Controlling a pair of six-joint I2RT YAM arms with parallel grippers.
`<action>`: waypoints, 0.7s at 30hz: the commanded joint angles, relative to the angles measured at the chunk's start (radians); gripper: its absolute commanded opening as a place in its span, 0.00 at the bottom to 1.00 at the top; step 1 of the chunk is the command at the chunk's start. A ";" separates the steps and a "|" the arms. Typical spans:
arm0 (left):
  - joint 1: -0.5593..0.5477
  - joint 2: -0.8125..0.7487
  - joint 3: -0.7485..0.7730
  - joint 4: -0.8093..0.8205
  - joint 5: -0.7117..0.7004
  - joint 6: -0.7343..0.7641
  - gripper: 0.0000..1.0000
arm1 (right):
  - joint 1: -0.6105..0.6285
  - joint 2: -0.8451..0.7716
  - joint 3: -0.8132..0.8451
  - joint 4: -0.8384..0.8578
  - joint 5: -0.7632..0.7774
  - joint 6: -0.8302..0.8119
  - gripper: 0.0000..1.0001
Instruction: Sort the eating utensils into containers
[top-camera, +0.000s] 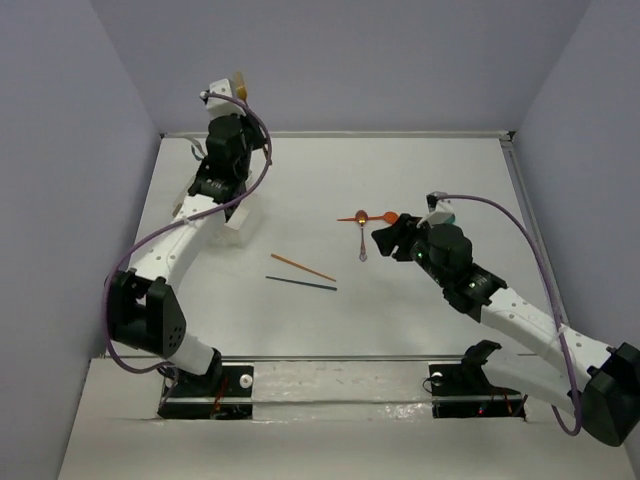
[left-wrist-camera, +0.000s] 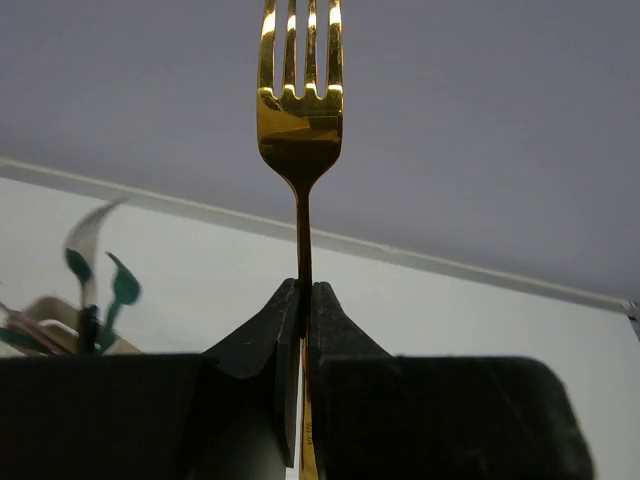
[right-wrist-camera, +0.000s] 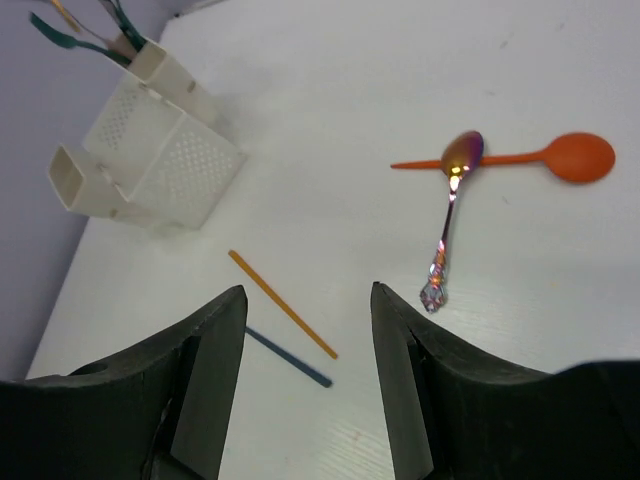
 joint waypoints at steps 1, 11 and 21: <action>0.096 -0.022 0.069 0.028 -0.160 0.216 0.00 | 0.009 0.004 -0.062 0.099 0.002 -0.009 0.58; 0.248 0.035 0.010 0.237 -0.190 0.277 0.00 | 0.009 0.082 -0.090 0.177 -0.059 -0.005 0.58; 0.248 0.133 -0.036 0.405 -0.213 0.317 0.00 | 0.009 0.142 -0.097 0.256 -0.119 -0.020 0.58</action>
